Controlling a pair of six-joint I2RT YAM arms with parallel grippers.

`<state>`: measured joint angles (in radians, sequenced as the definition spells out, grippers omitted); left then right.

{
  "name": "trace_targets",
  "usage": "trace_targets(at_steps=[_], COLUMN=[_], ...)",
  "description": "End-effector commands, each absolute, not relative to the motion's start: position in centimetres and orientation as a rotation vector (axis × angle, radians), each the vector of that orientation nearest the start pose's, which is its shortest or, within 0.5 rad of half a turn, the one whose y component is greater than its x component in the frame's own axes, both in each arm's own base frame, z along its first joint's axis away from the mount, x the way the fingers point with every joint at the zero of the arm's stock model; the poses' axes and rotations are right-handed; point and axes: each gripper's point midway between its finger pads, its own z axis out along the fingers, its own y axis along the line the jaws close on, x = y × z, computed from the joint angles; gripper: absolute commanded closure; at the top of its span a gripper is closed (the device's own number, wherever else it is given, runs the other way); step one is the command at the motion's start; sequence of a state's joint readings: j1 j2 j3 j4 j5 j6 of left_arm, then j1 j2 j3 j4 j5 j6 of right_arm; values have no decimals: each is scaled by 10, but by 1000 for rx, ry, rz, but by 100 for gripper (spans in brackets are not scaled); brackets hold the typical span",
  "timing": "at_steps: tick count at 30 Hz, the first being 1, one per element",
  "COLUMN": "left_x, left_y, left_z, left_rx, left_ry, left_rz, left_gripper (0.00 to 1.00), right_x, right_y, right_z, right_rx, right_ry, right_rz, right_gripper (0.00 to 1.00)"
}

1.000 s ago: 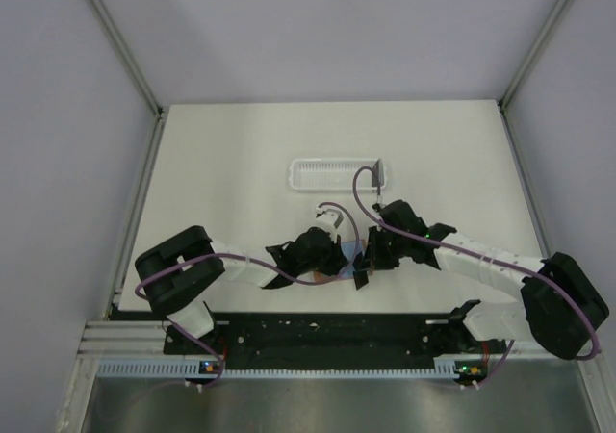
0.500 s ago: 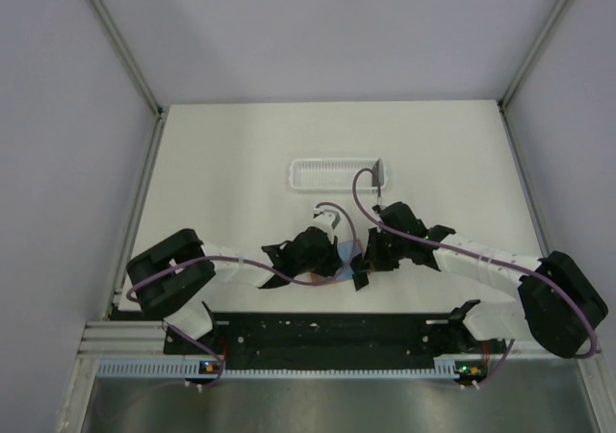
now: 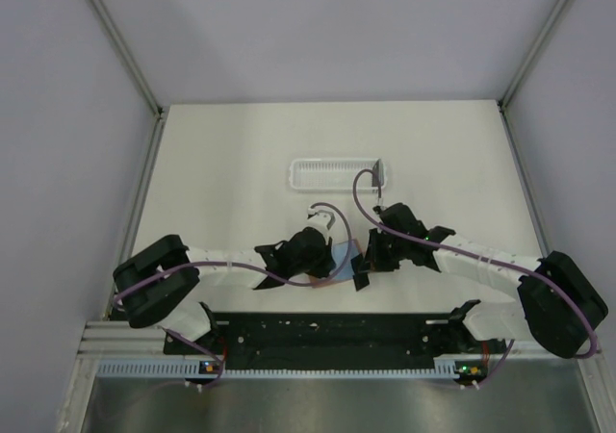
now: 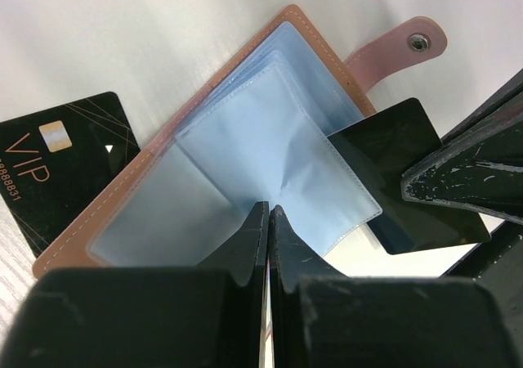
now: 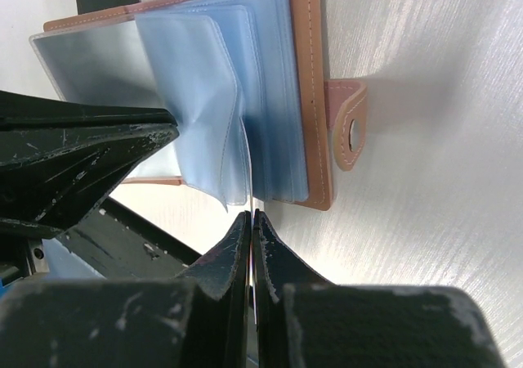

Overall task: Put the credit cards into the card holder
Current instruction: Open the card holder at the center of the board.

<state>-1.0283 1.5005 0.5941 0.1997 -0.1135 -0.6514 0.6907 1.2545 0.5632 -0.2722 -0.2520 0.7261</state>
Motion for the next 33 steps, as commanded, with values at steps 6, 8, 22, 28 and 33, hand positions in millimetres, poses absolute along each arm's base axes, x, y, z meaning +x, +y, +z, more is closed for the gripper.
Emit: trace_targets(at_steps=[6,8,22,28,33], left_x=[199,203,204,206,210], left_y=[-333,-343,-387,-397,-400], left_z=[77,89,120,100,83], left_rx=[414,420,527,552,557], left_ry=[2252,2225,2135,2172,2200], left_rz=[-768,-801,-914,-894,-856], left_gripper=[100,100,100,100,100], right_x=[170,170,169,168,168], right_y=[222,222,220,219,219], right_z=[35,34,31,29,29], right_rx=[-47,-46,-46,-46,-47], right_ry=[2725,2727,2735,2738,2737], right_rz=[768,765,756,754,752], right_gripper=[100,100,100,100,100])
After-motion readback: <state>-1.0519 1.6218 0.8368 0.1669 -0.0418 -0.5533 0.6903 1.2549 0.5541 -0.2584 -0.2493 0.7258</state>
